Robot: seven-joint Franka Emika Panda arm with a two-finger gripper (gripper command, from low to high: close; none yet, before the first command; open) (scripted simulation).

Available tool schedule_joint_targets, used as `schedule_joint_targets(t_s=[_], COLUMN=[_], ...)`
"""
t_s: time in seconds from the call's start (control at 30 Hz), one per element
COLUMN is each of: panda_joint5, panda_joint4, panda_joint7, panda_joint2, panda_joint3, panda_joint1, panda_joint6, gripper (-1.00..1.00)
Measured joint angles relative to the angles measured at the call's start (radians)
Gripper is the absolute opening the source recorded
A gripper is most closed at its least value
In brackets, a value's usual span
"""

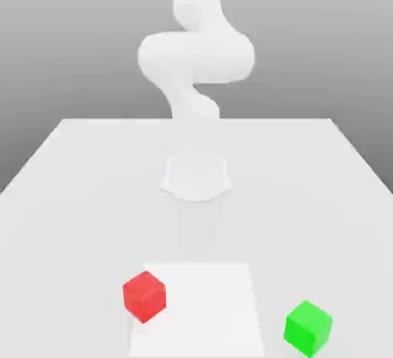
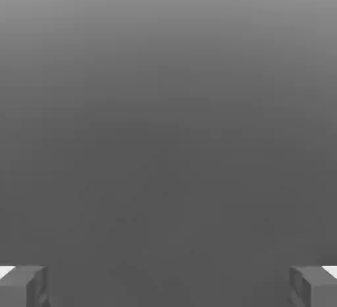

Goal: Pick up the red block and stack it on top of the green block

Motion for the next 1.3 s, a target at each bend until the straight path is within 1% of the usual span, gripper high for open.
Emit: schedule_joint_targets(t_s=[0.27, 0.47, 0.57, 0.7, 0.9, 0.93, 1.13, 1.2, 1.3], panda_joint5=[-0.048, -0.067, -0.058, -0.008, -0.016, -0.019, -0.022, -0.022, -0.004], panda_joint4=[-0.125, -0.217, -0.263, -0.321, -0.306, -0.303, -0.302, -0.308, -0.322], panda_joint7=[0.224, 0.378, 0.44, 0.494, 0.52, 0.522, 0.525, 0.525, 0.512], panda_joint2=[0.299, 0.517, 0.624, 0.765, 0.981, 1.001, 1.011, 0.973, 0.874], panda_joint3=[0.045, 0.045, 0.035, 0.03, 0.013, 0.01, 0.009, 0.017, 0.026], panda_joint1=[-0.119, -0.178, -0.196, -0.22, -0.207, -0.204, -0.204, -0.212, -0.217], panda_joint6=[0.151, 0.263, 0.319, 0.397, 0.571, 0.588, 0.598, 0.566, 0.482], gripper=[0.0, 0.0, 0.0, 0.0, 0.0, -1.0, -1.0, -1.0, -1.0])
